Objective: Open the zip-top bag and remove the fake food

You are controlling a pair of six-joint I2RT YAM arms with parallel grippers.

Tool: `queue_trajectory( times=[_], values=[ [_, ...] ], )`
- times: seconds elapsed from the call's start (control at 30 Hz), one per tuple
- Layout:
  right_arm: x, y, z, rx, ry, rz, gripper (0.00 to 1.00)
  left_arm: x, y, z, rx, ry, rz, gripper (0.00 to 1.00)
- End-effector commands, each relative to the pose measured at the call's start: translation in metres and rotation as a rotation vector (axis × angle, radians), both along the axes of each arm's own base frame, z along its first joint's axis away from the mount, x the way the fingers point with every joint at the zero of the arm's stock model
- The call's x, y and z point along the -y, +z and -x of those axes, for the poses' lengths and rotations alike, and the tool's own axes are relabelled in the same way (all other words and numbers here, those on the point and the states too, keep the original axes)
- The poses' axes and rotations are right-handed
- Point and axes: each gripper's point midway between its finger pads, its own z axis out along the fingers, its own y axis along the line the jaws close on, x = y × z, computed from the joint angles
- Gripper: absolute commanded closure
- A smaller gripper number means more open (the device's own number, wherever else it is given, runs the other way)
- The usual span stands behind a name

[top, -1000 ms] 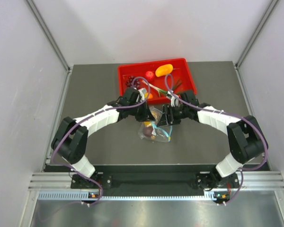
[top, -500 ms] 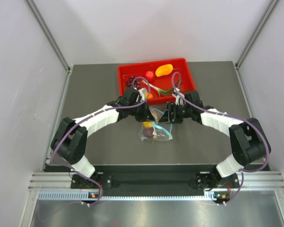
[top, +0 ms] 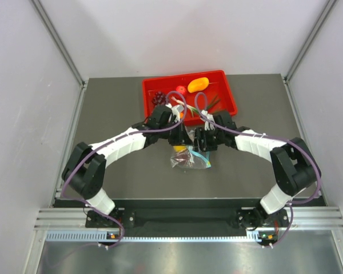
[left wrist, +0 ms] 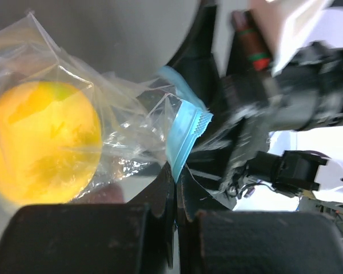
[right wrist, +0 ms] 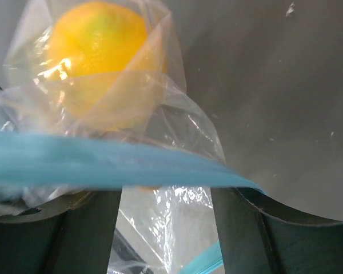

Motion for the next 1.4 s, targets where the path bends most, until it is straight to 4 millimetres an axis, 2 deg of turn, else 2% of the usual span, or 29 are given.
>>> queue_trajectory(
  times=[0.0, 0.1, 0.13, 0.2, 0.23, 0.3, 0.33, 0.37, 0.4, 0.47, 0.5, 0.57, 0.6, 0.7, 0.77, 0.87, 0.93, 1.0, 1.03, 1.13, 1.27, 1.37],
  values=[
    [-0.015, 0.017, -0.006, 0.086, 0.055, -0.023, 0.38, 0.026, 0.037, -0.012, 0.124, -0.043, 0.156, 1.00],
    [-0.015, 0.015, -0.003, 0.080, 0.048, -0.023, 0.38, 0.031, 0.032, -0.011, 0.120, -0.060, 0.174, 1.00],
    [-0.013, 0.013, -0.004, 0.081, 0.039, -0.012, 0.38, 0.032, 0.033, -0.009, 0.127, -0.075, 0.175, 0.85],
    [-0.009, 0.007, -0.004, 0.074, 0.023, 0.014, 0.39, 0.028, 0.034, -0.007, 0.136, -0.075, 0.160, 0.64],
    [-0.008, 0.007, -0.004, 0.073, 0.019, 0.019, 0.39, 0.026, 0.035, -0.007, 0.158, -0.083, 0.148, 0.51],
    [-0.007, 0.004, -0.005, 0.072, 0.013, 0.028, 0.39, 0.019, 0.043, -0.006, 0.197, -0.073, 0.123, 0.39],
    [-0.005, 0.002, -0.006, 0.072, 0.004, 0.038, 0.39, 0.011, 0.038, -0.002, 0.201, -0.077, 0.080, 0.34],
    [-0.006, 0.002, -0.006, 0.072, 0.001, 0.037, 0.39, 0.006, 0.037, -0.001, 0.208, -0.071, 0.055, 0.25],
    [-0.005, 0.001, -0.007, 0.072, -0.003, 0.042, 0.39, 0.001, 0.043, 0.001, 0.229, -0.074, 0.048, 0.23],
    [-0.004, 0.000, -0.009, 0.075, -0.013, 0.051, 0.39, -0.011, 0.036, 0.009, 0.230, -0.080, -0.004, 0.21],
    [-0.004, -0.001, -0.009, 0.075, -0.015, 0.055, 0.39, -0.016, 0.043, 0.010, 0.257, -0.062, -0.012, 0.21],
    [-0.002, -0.002, -0.011, 0.078, -0.024, 0.062, 0.39, -0.028, 0.037, 0.015, 0.273, -0.046, -0.042, 0.20],
    [-0.001, -0.003, -0.011, 0.077, -0.027, 0.066, 0.39, -0.036, 0.045, 0.013, 0.317, -0.006, -0.054, 0.20],
    [0.000, -0.006, -0.010, 0.074, -0.030, 0.071, 0.39, -0.051, 0.042, 0.015, 0.355, 0.041, -0.078, 0.18],
    [-0.001, -0.007, -0.010, 0.070, -0.033, 0.071, 0.40, -0.064, 0.025, 0.010, 0.339, 0.114, -0.136, 0.20],
    [-0.002, -0.006, -0.011, 0.067, -0.029, 0.066, 0.41, -0.072, -0.015, 0.021, 0.214, 0.093, -0.237, 0.27],
    [-0.004, -0.005, -0.010, 0.065, -0.023, 0.060, 0.42, -0.073, -0.032, 0.035, 0.124, 0.065, -0.255, 0.35],
    [-0.005, -0.005, -0.010, 0.067, -0.018, 0.059, 0.42, -0.070, -0.044, 0.037, 0.092, 0.056, -0.249, 0.39],
    [-0.006, -0.005, -0.009, 0.064, -0.015, 0.058, 0.42, -0.071, -0.052, 0.040, 0.078, 0.051, -0.254, 0.46],
    [-0.008, -0.008, -0.006, 0.060, -0.004, 0.061, 0.43, -0.071, -0.069, 0.042, 0.028, 0.042, -0.283, 0.56],
    [-0.011, -0.006, -0.003, 0.060, 0.008, 0.057, 0.43, -0.074, -0.089, 0.044, -0.031, 0.054, -0.333, 0.58],
    [-0.015, -0.006, 0.001, 0.059, 0.026, 0.053, 0.43, -0.073, -0.094, 0.044, -0.036, 0.055, -0.328, 0.63]
  ],
)
